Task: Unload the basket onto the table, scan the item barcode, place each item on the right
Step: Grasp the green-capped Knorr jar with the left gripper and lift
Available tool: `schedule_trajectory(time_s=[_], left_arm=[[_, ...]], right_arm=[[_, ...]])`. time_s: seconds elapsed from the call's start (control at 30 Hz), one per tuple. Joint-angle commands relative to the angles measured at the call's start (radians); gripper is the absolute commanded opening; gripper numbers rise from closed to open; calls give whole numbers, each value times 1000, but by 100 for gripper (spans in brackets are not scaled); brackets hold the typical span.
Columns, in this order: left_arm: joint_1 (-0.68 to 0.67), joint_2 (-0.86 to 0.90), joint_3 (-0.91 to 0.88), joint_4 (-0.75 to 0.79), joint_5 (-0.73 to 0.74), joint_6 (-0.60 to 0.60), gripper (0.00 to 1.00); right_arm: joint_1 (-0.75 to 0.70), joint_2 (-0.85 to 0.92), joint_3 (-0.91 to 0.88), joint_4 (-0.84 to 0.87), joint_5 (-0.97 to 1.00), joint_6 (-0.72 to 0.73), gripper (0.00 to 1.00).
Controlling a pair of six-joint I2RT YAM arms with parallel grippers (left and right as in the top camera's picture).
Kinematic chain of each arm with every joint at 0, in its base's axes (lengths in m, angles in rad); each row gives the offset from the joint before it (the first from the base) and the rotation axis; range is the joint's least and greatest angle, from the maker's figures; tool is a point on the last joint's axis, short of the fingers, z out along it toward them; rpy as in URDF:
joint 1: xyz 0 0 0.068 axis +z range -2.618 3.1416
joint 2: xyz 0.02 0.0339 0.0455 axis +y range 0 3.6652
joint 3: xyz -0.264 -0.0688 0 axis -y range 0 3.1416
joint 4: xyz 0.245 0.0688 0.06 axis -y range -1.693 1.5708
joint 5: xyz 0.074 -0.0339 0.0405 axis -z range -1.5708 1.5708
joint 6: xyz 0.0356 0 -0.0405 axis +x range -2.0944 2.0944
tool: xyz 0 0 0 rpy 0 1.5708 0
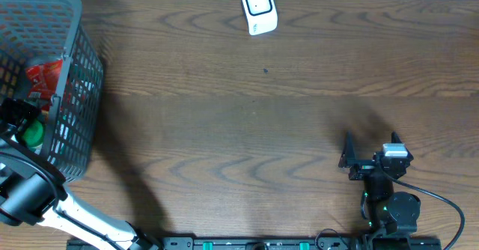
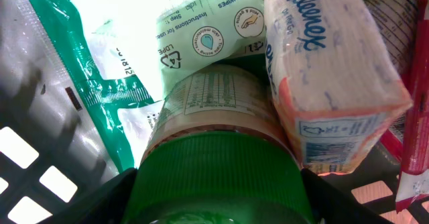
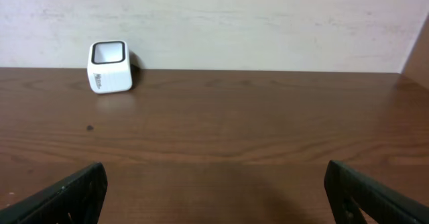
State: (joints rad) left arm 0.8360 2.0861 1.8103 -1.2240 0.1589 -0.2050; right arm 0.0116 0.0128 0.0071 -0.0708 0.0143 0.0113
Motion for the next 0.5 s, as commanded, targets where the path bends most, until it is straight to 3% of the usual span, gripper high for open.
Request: schedule_trajectory(time_s=[0.0,0.23,0.47], left_arm=[[-2,-18,-3,0,2,10,73],[-3,-18,-6,6,2,10,81],[-33,-18,-20,18,-18,10,81]], right_arm=[[1,-2,-2,-4,-5,10,99],[1,-2,-2,-4,-5,10,99],[1,-2,-2,-4,-5,10,99]])
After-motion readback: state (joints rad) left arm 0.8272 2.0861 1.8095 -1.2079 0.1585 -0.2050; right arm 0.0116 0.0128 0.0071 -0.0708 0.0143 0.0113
